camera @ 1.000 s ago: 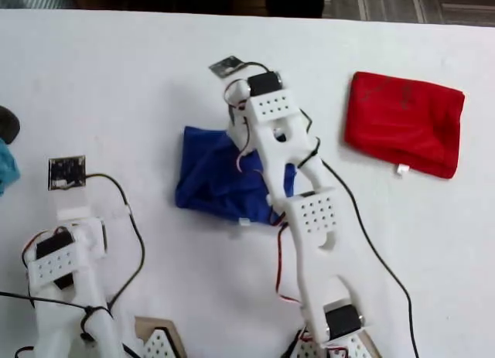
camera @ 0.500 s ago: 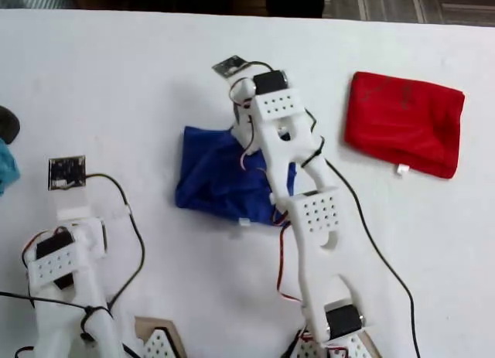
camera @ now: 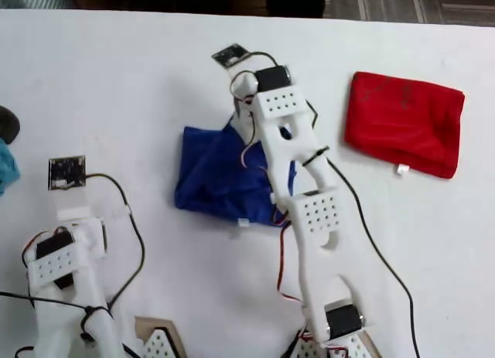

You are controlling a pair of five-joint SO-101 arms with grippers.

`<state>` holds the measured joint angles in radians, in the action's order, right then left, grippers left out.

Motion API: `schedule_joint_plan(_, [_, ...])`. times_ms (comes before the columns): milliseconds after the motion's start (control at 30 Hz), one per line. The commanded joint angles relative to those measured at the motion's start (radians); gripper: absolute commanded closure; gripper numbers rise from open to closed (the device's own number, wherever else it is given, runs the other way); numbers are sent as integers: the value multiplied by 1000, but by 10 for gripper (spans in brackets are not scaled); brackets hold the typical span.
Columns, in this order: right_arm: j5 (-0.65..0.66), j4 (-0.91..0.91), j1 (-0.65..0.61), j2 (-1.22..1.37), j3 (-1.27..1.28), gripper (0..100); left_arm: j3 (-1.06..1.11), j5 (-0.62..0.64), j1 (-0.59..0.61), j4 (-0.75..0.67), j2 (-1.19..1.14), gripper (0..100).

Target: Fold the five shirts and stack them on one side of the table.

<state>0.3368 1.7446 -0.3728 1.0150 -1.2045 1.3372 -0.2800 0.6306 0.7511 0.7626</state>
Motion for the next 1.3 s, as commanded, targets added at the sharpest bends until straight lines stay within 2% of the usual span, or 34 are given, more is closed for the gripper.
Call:
schedule_joint_plan(0, [2, 18, 12, -122, -43, 979, -4, 9, 5, -14, 18, 974])
schedule_joint_plan(300, [2, 24, 21, -173, -41, 979, -4, 9, 5, -14, 18, 974])
schedule_joint_plan(433, [5, 25, 51, -282, 31, 979, -4, 9, 5, -14, 18, 974])
schedule_joint_plan(733, [11, 18, 94, -745, 684, 979, -4, 9, 5, -14, 18, 974])
schedule_joint_plan(933, [11, 15, 90, -957, 1046, 979, -4, 9, 5, -14, 18, 974])
schedule_joint_plan(1267, [11, -232, 94, -1178, 1583, 979, -4, 9, 5, -14, 18, 974])
